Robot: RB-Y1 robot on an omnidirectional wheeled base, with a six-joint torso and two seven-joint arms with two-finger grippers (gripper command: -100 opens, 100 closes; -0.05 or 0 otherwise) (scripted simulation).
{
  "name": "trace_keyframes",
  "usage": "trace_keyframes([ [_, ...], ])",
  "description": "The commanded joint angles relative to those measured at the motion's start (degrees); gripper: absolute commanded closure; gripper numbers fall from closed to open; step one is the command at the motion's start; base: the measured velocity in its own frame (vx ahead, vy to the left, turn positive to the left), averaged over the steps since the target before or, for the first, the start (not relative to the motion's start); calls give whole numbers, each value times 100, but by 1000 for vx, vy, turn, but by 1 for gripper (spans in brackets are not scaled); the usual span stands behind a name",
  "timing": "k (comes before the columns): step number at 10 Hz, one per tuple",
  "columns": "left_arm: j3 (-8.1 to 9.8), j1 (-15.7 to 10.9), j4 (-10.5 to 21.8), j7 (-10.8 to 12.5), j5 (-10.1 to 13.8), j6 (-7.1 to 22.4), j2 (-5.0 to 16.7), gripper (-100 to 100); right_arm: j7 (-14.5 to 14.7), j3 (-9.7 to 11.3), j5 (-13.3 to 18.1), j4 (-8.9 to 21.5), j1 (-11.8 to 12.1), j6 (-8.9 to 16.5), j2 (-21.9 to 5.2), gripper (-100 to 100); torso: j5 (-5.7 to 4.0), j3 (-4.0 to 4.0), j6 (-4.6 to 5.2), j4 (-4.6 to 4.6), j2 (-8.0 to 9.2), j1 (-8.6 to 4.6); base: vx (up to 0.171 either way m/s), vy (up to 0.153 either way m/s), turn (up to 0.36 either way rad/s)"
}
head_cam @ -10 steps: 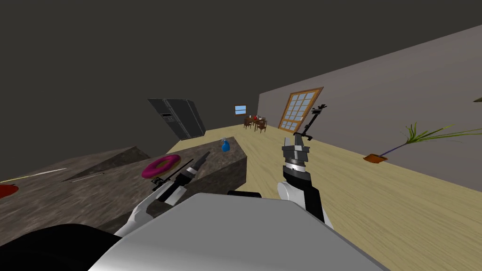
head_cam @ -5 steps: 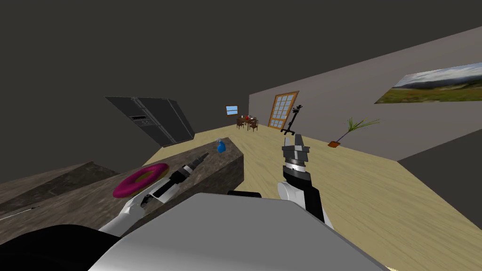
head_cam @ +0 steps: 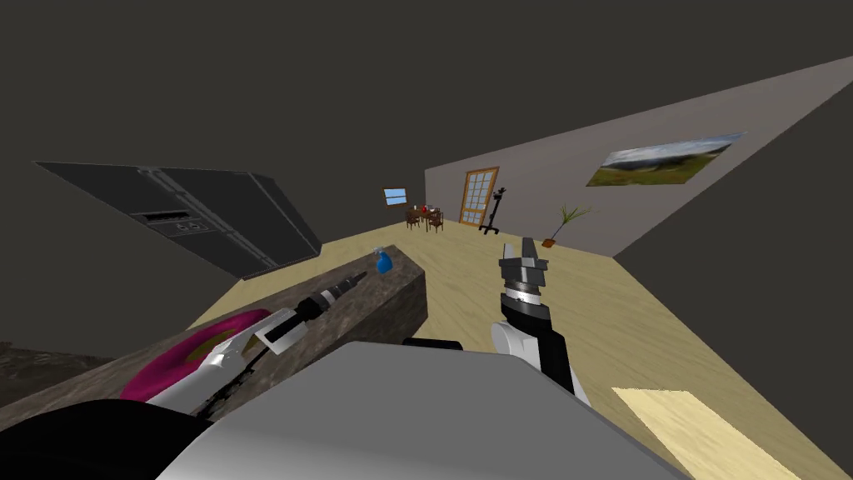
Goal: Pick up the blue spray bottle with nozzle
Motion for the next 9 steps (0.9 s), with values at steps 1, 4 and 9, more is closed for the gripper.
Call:
trace_keyframes([
  [1, -74, -101, 259, 22, -149, -56, 286, -100, 0, 0, 0, 0, 0, 0, 0, 0, 0, 0, 0, 0, 0, 0, -56, 90, -422],
  [4, -198, -240, 520, 33, -363, -83, 733, -100, 0, 0, 0, 0, 1, 0, 0, 0, -1, -3, -5, -1, -5, -5, -42, 55, -250],
  [9, -538, -568, 989, 39, -882, -149, 1500, -100, 0, -1, 0, 0, 1, 0, -1, 0, 3, -7, -6, -3, -11, 8, -43, 81, -386],
])
